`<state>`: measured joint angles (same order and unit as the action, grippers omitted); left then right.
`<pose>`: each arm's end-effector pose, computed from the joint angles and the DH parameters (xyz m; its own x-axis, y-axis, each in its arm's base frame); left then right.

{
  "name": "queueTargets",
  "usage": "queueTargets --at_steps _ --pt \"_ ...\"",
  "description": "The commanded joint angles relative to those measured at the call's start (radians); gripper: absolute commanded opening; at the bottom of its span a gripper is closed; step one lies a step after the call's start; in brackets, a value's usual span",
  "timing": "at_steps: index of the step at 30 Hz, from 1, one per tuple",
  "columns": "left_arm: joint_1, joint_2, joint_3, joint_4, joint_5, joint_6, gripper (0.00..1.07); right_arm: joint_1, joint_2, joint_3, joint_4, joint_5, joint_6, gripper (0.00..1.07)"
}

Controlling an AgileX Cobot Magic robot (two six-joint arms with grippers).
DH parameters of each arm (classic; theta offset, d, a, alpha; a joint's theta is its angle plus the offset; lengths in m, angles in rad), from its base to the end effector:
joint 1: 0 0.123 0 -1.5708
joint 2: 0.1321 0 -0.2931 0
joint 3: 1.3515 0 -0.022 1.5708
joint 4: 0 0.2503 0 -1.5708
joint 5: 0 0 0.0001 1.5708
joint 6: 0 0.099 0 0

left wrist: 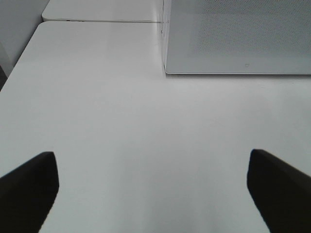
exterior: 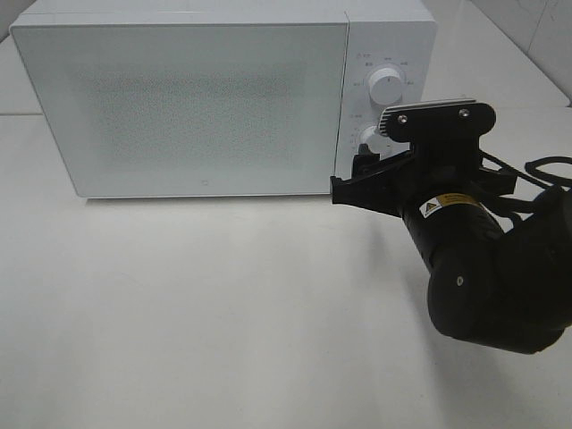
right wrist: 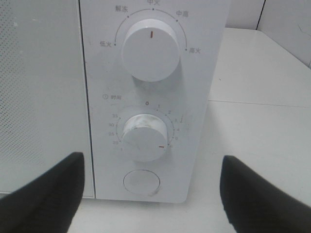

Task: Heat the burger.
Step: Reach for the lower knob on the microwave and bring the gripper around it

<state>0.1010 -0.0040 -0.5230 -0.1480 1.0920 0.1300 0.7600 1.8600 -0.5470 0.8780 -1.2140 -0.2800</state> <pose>-0.0101 -0.0141 0.2778 -0.4517 0.0154 -0.8921 0.0437 0.9990 -0.0049 0.2613 0.1499 0.1498 -0.1269 -0.0078 -0.9919 0.0518 0.9986 -0.0145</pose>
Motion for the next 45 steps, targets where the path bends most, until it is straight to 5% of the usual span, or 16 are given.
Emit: queueTargets --at_steps 1,20,45 --pt "0.000 -0.024 0.001 -0.006 -0.014 0.000 0.98 -0.002 0.006 -0.009 -0.018 -0.099 0.005 0.75" --pt "0.000 -0.024 0.001 -0.005 -0.014 0.000 0.98 -0.111 0.149 -0.169 -0.112 -0.025 0.046 0.75" --pt "0.000 -0.019 0.001 -0.005 -0.014 0.000 0.98 -0.130 0.271 -0.295 -0.107 0.001 0.053 0.74"
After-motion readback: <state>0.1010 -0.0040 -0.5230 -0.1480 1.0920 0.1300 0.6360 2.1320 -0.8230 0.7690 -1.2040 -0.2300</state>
